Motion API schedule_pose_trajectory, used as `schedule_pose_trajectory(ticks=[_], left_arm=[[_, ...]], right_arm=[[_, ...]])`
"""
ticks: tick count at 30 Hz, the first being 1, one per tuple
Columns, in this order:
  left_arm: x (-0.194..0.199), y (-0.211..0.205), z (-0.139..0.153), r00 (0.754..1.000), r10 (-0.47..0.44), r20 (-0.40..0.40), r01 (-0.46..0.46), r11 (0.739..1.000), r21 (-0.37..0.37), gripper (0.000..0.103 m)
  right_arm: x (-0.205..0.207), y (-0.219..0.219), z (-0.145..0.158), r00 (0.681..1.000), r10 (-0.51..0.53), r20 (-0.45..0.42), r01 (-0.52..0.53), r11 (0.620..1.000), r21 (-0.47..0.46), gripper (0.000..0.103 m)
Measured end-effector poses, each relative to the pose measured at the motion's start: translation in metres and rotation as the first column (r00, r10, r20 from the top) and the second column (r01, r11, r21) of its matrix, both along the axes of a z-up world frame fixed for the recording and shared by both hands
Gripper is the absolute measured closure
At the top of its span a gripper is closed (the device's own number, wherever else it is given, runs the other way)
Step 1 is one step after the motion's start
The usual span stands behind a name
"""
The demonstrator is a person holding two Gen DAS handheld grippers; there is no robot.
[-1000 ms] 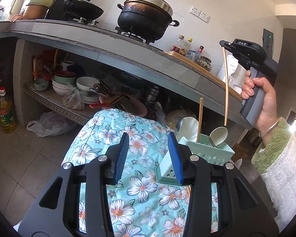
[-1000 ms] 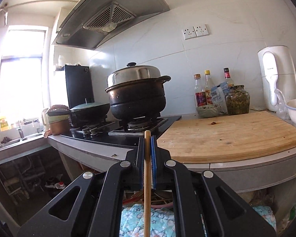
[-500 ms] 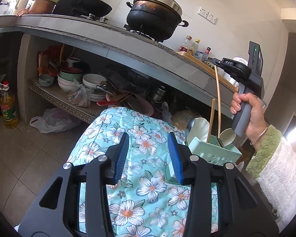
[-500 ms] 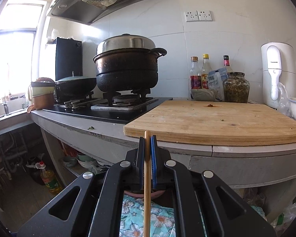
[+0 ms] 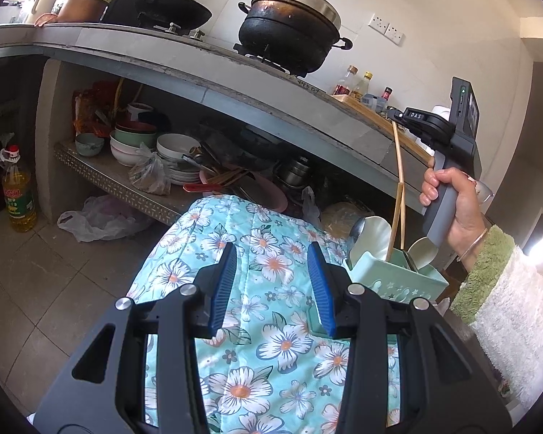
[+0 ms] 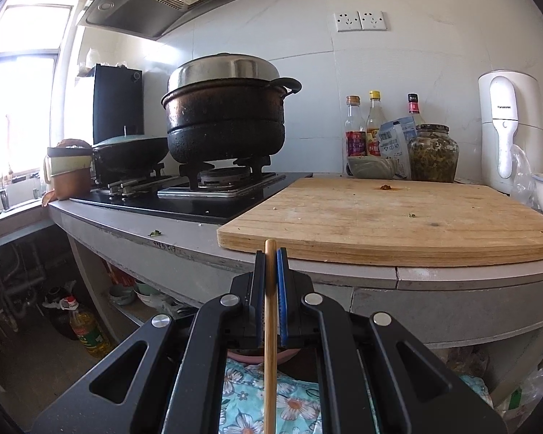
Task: Organize utensils
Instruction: 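Carry the chopstick with the right tool and lower it into the green holder, then open the right tool and withdraw both tools from the holder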
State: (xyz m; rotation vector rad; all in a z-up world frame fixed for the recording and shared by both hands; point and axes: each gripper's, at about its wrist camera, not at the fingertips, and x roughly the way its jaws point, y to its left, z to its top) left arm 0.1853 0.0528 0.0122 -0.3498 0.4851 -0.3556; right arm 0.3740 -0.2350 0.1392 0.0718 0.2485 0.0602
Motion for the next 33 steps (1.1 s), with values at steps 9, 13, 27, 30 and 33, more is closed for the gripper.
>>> schedule_pose_trajectory(ticks=[9,13,27,30,33], left_arm=[[-0.002,0.000,0.003,1.000,0.002,0.003,-0.002,1.000,-0.002,0.065],[-0.002,0.000,0.004,1.000,0.003,0.005,-0.003,1.000,-0.004,0.065],[-0.009,-0.002,0.010,1.000,-0.014,0.018,0.015,1.000,-0.025,0.065],[-0.012,-0.005,0.013,0.999,-0.024,0.020,0.025,1.000,-0.019,0.065],[-0.015,-0.007,0.015,0.999,-0.032,0.019,0.032,0.999,-0.014,0.065]], right_arm=[[0.002,0.002,-0.014,0.999,0.000,-0.046,-0.002,0.999,-0.038,0.097],[0.001,0.003,-0.018,0.997,0.002,-0.077,-0.006,0.998,-0.056,0.097],[-0.041,0.000,-0.047,0.968,0.040,-0.249,-0.087,0.980,-0.181,0.096],[-0.045,-0.001,-0.052,0.954,0.064,-0.292,-0.116,0.979,-0.166,0.096],[-0.050,0.002,-0.056,0.938,0.098,-0.333,-0.156,0.976,-0.154,0.096]])
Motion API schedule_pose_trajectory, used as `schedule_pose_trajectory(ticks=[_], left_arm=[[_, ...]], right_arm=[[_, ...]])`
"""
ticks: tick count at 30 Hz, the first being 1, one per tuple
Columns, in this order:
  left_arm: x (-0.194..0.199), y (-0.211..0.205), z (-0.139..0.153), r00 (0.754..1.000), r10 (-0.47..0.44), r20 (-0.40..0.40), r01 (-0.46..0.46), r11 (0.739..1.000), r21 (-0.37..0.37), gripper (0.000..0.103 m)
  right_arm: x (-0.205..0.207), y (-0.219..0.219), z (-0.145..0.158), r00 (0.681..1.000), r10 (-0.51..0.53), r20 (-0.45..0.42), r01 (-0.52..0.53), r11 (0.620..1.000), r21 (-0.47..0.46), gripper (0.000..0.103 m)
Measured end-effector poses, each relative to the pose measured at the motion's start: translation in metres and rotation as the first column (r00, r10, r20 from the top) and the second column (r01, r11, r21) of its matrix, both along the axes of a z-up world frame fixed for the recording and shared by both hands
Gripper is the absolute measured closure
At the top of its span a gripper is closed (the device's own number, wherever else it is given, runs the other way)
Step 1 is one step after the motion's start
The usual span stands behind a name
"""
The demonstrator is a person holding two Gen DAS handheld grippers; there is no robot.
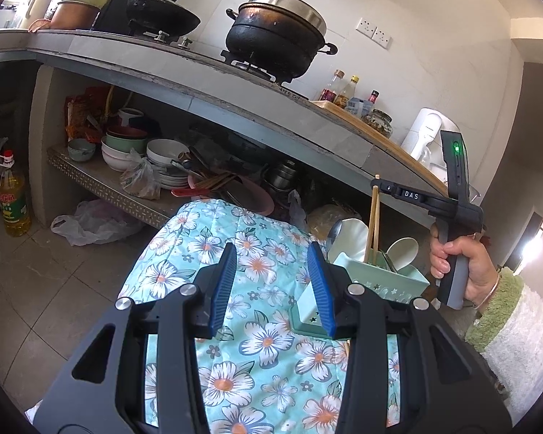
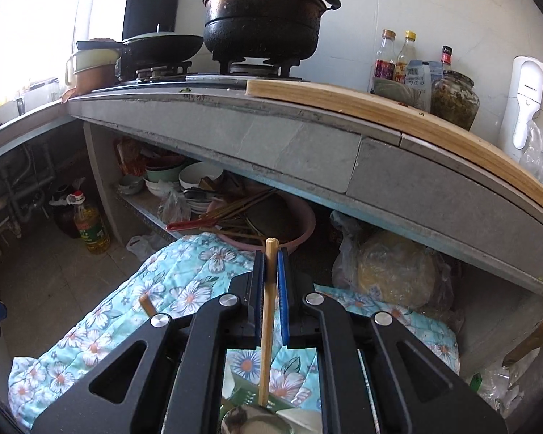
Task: Organize utensils
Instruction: 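Open the right tool and withdraw both tools from the holder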
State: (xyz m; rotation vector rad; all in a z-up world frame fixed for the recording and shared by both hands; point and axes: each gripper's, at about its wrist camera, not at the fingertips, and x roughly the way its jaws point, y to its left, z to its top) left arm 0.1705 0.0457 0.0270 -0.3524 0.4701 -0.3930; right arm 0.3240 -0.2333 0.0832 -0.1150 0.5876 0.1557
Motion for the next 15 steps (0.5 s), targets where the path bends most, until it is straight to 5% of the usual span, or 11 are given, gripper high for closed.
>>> schedule_pose_trajectory(ticks=[11,13,15], left_arm=[[-0.010,-0.014,0.000,0.999,-0.045,-0.027,0.046,0.999,0.029,0.065],[-0.011,-0.017,0.000,0.998,-0.052,-0.033,0.053,0.998,0.034,0.065],[-0.012,-0.019,-0.002,0.997,-0.061,-0.041,0.063,0.997,0.036,0.064]], right_arm=[[-0.015,0.001,-0.010,0.989,0.054,-0.137,-0.045,0.997,0.063,0.093],[-0.018,-0.002,-0.008,0.989,0.057,-0.138,-0.045,0.995,0.089,0.079],[-0.025,-0.005,-0.004,0.990,0.060,-0.127,-0.045,0.993,0.113,0.076]])
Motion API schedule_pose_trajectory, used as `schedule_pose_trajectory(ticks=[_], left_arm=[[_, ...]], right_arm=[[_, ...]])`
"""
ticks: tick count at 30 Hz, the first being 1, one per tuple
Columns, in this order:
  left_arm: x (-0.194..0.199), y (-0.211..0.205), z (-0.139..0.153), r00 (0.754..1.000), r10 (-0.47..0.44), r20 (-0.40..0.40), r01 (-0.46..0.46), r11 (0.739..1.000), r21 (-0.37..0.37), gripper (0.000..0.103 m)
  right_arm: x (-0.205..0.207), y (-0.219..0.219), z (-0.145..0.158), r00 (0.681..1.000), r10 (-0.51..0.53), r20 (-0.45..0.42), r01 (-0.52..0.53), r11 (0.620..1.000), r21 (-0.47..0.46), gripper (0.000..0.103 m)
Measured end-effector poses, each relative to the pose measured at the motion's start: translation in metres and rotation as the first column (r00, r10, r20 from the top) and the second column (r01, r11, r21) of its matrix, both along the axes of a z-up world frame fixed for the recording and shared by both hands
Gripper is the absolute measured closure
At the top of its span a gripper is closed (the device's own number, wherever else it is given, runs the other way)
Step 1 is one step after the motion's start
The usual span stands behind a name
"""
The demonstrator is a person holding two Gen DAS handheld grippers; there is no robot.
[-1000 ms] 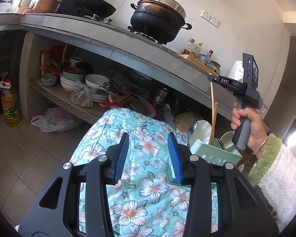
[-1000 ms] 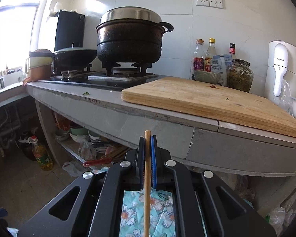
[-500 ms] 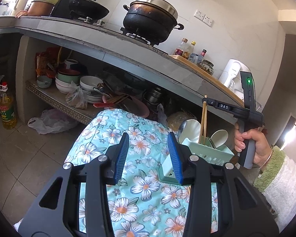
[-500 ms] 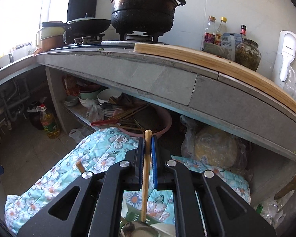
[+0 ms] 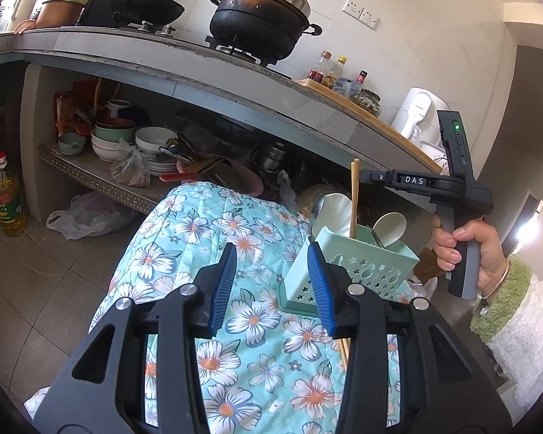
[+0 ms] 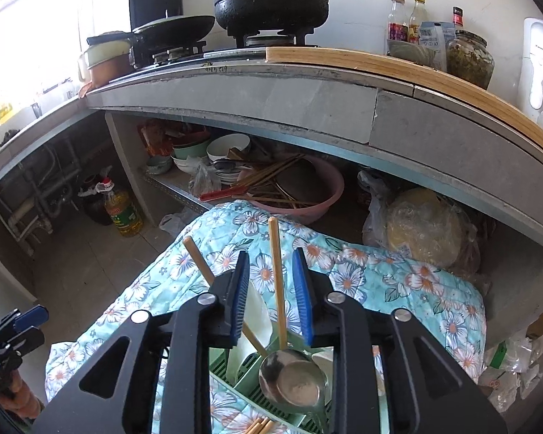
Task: Organize utensils
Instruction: 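Open the right tool and withdraw both tools from the holder, then move both tools down over the loose wooden chopsticks beside the holder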
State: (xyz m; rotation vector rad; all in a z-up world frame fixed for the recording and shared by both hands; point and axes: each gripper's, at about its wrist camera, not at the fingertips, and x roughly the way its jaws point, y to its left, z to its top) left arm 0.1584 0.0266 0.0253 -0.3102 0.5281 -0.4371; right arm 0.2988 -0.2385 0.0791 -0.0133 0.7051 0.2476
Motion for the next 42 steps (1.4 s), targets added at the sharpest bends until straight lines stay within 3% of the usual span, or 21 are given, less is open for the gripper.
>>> schedule_pose_trajectory(ticks=[6,13,19,26,30,34,42], left_arm=[[-0.002,-0.009,-0.005,0.999,-0.044,-0.020,0.044,0.999,0.016,0.064],[-0.005,-0.026,-0.021,0.988,-0.136,-0.072,0.140,0.989,0.052,0.064],[-0.005,-0.049,-0.049,0.949,-0.249,-0.192,0.265,0.962,0.065,0.063],[-0.010,-0.074,-0.088,0.875,-0.323,-0.360,0.365,0.930,0.053,0.063],[-0.018,-0.080,-0.103,0.847,-0.335,-0.413,0.390,0.919,0.054,0.063],[-0.022,-0.079,-0.110,0.829,-0.343,-0.441,0.398,0.917,0.035,0.063],[-0.022,-0.076,-0.113,0.812,-0.355,-0.463,0.400,0.916,0.000,0.064]], right_arm=[[-0.029,-0.020,0.012,1.000,-0.014,0.024,0.011,0.994,0.107,0.073],[-0.099,-0.054,0.006,1.000,-0.027,0.002,0.026,0.957,0.288,0.073],[-0.152,-0.063,-0.061,0.981,0.000,-0.193,0.079,0.912,0.402,0.073],[-0.179,-0.059,-0.176,0.890,0.055,-0.454,0.244,0.781,0.574,0.073],[-0.182,-0.056,-0.212,0.858,0.070,-0.508,0.307,0.724,0.618,0.079],[-0.178,-0.055,-0.234,0.836,0.069,-0.545,0.350,0.699,0.624,0.087],[-0.179,-0.059,-0.249,0.834,0.083,-0.545,0.363,0.661,0.656,0.096]])
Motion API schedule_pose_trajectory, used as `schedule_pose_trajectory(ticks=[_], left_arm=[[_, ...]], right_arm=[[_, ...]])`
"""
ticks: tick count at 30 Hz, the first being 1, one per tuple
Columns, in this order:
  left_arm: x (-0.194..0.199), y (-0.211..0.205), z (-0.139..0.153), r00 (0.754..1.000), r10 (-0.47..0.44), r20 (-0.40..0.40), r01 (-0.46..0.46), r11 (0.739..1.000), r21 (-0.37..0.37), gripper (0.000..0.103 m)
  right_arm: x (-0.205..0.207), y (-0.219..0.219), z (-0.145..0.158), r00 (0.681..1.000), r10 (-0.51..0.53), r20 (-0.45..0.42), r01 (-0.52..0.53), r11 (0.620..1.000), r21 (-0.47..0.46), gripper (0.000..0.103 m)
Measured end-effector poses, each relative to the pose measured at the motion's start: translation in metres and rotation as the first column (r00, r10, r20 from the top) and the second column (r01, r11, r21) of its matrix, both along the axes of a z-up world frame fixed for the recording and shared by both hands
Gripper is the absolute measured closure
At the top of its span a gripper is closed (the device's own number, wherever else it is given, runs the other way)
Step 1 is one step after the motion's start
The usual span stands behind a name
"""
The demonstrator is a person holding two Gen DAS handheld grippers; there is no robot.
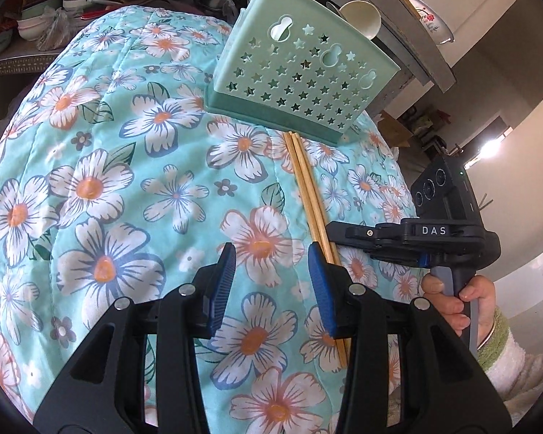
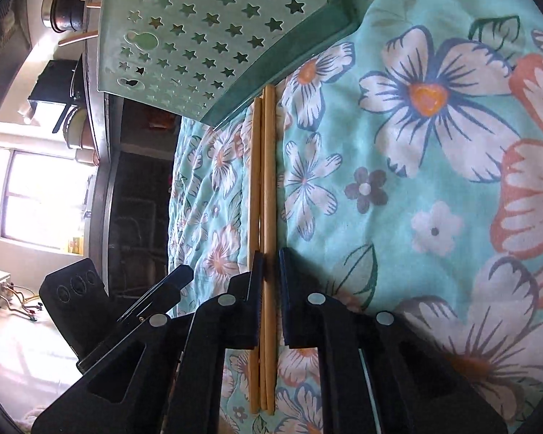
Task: Organize utensils
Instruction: 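Move both tools down over the loose wooden chopsticks beside the holder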
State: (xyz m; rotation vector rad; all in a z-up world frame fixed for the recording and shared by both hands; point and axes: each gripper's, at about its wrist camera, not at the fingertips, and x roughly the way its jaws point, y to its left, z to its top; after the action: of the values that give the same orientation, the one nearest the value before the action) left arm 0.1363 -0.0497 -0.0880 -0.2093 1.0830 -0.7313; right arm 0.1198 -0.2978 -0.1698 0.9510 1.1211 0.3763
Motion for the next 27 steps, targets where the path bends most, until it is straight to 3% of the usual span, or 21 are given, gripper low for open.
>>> schedule_pose_trajectory(ticks=[13,27], left_arm=[[-0.002,-0.023,-0.001,0.998,-0.056,-0.022,0.056,0.998,-0.018,0.066],[0.009,-0.074,-0.008,0.994,-0.111,-0.009,0.111,0.993,0.028,0.066]], right_arm=[[-0.030,-0.035,0.006,0.998,-0.054,0.020,0.054,0.998,-0.018,0.096],[-0.068,-0.075,0.004,0.990,-0.141,0.022,0.142,0.989,-0.032,0.096]])
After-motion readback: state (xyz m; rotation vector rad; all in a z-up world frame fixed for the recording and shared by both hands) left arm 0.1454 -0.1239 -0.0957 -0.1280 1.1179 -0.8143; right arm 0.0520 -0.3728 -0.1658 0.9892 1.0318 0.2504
